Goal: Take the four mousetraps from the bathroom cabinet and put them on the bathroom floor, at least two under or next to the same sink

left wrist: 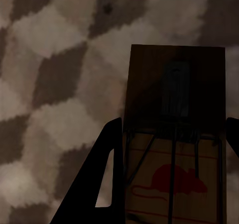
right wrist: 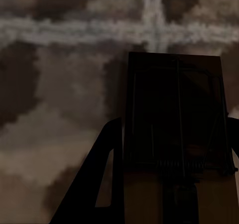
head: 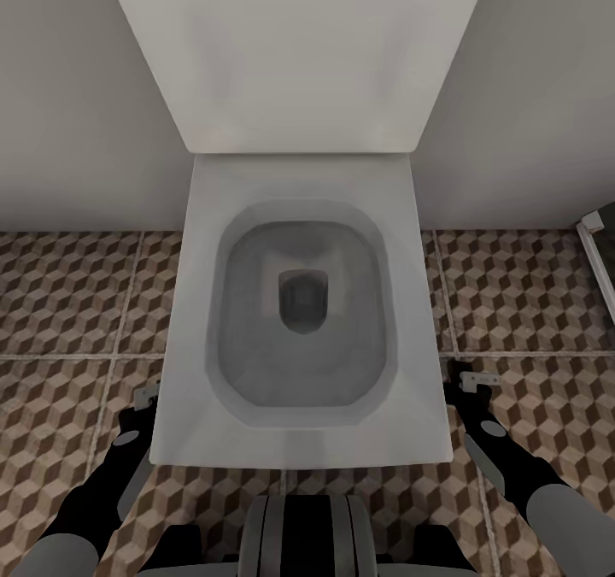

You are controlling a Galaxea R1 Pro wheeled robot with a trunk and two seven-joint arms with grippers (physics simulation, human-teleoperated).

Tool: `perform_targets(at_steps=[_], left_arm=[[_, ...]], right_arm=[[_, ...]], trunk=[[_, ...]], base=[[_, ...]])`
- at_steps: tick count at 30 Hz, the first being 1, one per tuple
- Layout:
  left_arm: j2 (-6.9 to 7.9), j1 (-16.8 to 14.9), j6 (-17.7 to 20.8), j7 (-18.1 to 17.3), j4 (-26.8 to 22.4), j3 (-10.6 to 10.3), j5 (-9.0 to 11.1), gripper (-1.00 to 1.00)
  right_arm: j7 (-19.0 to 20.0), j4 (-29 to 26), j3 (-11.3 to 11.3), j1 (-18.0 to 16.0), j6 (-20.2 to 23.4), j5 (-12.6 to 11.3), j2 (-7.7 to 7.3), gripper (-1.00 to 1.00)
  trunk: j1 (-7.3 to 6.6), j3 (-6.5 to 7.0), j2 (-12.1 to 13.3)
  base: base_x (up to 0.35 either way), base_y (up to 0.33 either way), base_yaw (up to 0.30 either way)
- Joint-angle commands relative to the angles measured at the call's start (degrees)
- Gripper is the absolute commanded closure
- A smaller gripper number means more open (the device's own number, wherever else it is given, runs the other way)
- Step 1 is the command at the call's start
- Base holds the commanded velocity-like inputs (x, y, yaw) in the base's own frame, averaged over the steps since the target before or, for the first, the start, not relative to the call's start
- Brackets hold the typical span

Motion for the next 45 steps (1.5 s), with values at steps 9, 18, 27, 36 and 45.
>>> perform_targets(at_steps=[9,18,27,36,45], left_arm=[[0.02,0.0,0.3,0.4,-0.1,-0.2,0.2,1.0],[0.02,0.0,0.4,0.4,-0.1,-0.2,0.3,1.0],[-0.02,0.0,0.3,0.5,-0.2,-0.2,0.4,1.0],[-0.07,0.0,0.3,1.0,-0.1,0.0,0.5,1.0],[0.1,0.0,0.3,1.1,-0.1,0.3,0.2,1.0]], right_arm=[[-0.2,0.0,0.5,0.0,-0.3,-0.7,-0.07,1.0],[-0.1,0.0,0.5,0.0,-0.2,-0.7,-0.07,1.0],[0.0,0.0,0.5,0.0,-0.2,-0.6,-0.07,1.0],[-0.2,-0.1,0.5,0.0,-0.3,-0.6,-0.07,1.0],[-0.3,-0.1,0.5,0.0,-0.3,-0.6,-0.07,1.0]], trunk=[[-0.01,-0.03,0.0],[-0.01,-0.03,0.0],[-0.01,-0.03,0.0],[-0.01,-0.03,0.0],[-0.01,-0.03,0.0]], base=[[0.0,0.0,0.0],[0.0,0.0,0.0],[0.0,0.0,0.0],[0.0,0.0,0.0],[0.0,0.0,0.0]])
